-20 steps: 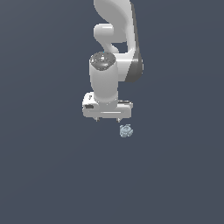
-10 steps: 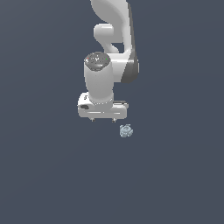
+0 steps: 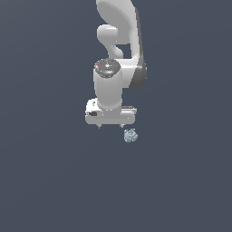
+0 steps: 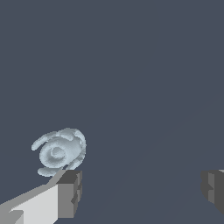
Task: Pick up the object and move it to a goal position.
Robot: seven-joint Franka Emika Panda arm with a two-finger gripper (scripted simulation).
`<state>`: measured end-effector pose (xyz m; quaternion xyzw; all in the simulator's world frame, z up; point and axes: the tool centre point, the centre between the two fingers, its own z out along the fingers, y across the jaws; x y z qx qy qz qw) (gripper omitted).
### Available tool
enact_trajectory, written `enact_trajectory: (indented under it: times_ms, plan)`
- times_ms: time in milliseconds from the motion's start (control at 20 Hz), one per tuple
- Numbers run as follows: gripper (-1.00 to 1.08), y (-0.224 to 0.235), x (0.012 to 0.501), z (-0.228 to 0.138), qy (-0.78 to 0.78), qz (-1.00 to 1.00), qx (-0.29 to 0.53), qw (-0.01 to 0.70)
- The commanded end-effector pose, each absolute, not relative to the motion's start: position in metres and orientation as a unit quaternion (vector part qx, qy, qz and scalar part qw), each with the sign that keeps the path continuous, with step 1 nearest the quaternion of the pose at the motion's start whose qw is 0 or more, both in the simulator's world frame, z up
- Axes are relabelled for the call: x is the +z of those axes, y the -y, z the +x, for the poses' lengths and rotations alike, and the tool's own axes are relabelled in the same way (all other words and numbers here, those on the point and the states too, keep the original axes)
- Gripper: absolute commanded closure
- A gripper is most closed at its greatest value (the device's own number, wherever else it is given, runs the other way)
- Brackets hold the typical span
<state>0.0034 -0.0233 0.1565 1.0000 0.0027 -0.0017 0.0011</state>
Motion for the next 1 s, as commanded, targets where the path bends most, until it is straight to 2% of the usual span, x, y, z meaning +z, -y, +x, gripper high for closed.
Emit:
enact_trajectory:
  times_ms: [0,450,950]
  plan:
    - [-0.92,0.006,0.145,0.002,-0.025,1.000,-0.002,0.002]
    - [-0.92,-0.067,0.098,-0.010,-0.117,0.993,0.000,0.001]
    - [-0.92,-0.077,0.086,-0.013,-0.129,0.992,-0.001,0.000]
